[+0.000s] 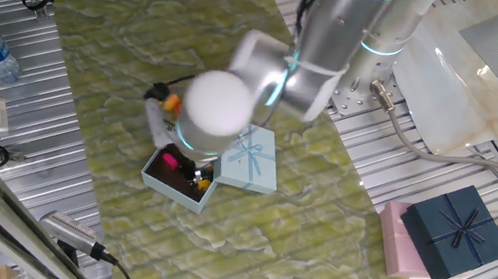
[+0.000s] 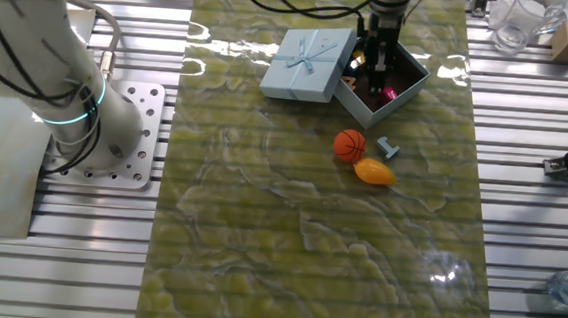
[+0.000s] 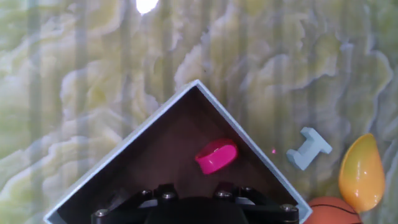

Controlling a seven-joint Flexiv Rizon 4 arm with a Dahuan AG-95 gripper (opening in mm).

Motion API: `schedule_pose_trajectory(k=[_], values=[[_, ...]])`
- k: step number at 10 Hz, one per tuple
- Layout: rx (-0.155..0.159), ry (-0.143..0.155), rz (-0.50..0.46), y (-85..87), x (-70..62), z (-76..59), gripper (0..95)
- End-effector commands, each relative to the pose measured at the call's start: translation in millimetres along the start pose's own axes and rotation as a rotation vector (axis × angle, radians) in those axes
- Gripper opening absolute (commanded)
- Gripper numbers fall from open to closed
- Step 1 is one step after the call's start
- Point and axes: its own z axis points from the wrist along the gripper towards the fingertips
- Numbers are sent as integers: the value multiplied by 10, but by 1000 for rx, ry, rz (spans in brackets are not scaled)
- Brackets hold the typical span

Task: Take everything out of the gift box

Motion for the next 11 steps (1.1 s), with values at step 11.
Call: schedule_pose_trajectory(k=[11], values=[[-162,-24,197,-4,-6,5,380]])
